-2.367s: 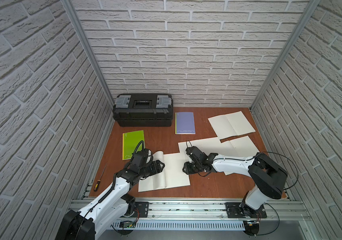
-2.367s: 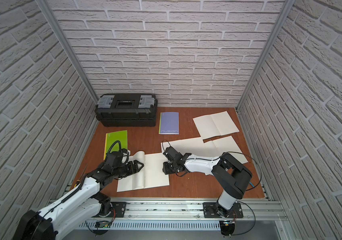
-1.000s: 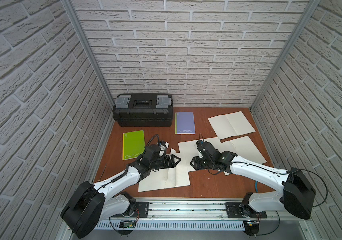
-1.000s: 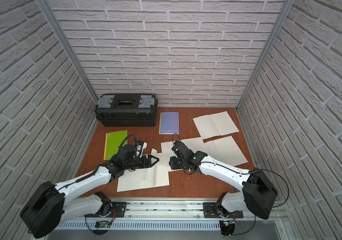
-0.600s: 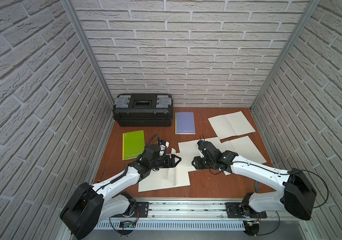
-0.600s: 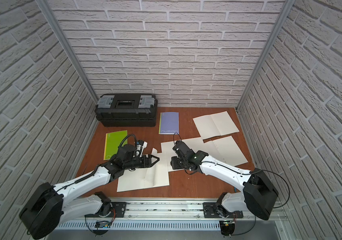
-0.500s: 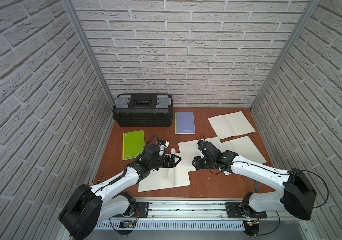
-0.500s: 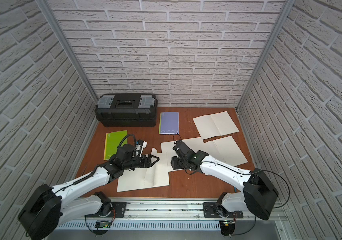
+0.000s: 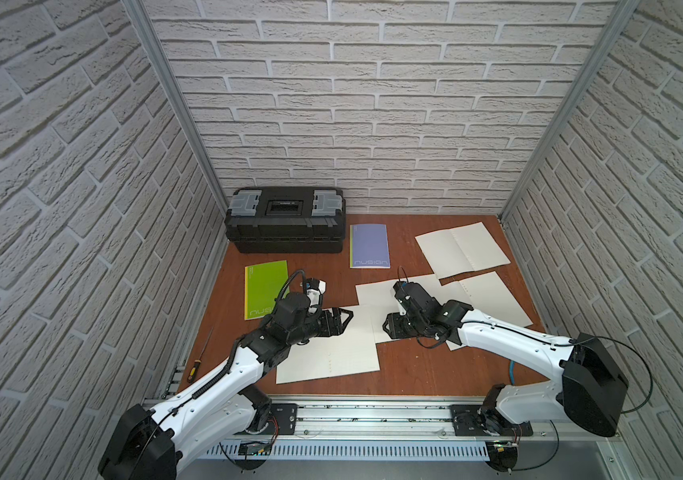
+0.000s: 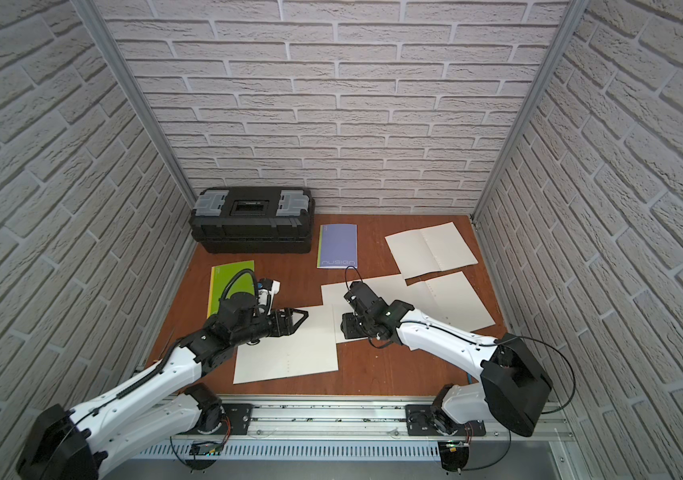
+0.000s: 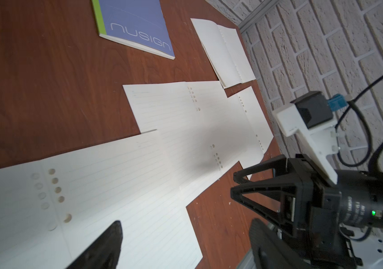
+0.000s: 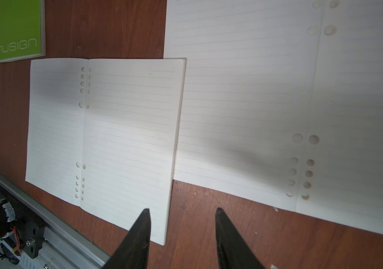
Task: Close the notebook
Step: Close the notebook at the center of the board.
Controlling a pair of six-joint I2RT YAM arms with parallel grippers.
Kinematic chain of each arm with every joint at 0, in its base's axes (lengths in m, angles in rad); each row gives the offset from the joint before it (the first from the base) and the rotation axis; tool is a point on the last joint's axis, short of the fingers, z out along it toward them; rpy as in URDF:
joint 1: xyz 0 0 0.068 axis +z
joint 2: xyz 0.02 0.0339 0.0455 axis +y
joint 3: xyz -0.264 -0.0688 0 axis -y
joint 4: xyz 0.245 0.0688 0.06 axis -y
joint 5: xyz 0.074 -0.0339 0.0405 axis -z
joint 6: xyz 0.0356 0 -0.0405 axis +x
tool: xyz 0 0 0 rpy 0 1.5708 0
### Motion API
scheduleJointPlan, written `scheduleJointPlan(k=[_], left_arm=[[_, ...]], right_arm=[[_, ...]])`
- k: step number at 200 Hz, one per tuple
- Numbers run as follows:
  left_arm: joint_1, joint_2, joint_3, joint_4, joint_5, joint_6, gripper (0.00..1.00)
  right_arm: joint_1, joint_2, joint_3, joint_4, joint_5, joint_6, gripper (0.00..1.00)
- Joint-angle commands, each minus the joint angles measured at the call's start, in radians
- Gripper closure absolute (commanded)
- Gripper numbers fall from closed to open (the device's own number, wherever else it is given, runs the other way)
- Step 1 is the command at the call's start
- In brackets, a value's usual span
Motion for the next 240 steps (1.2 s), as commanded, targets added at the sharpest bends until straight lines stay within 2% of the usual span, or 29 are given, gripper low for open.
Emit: scheduleJointPlan(k=[1,16,51,110,199,240], left_arm=[[-0.003,-0.071,-0.010,-0.128,-0.157,-0.004,0.15],[-0.001,-0.115,-0.019,-0.203,-0.232,-0.026,0.15],[0.012,-0.180,-0.055,-0.317,-0.314,-0.087,0.15],[0.044,-0.172,-0.107,-0.400,-0.372,-0.155,0.15],[0.239,-0.321,-0.206,-0.483,-0.312,-0.175,0.15],[0.292,-0.340,-0.220,-0.494,-0.284,-0.164,0.15]], right_arm=[[-0.005,0.018,0.030,0.039,-0.019,-0.017,0.54],[-0.005,0.032,0.036,0.051,-0.031,-0.020,0.54],[-0.001,0.065,0.052,0.093,-0.068,-0.017,0.55],[0.037,0.151,0.106,0.150,-0.112,-0.012,0.56],[0.148,0.353,0.245,0.230,-0.178,0.010,0.60],[0.185,0.427,0.306,0.234,-0.199,0.010,0.62]])
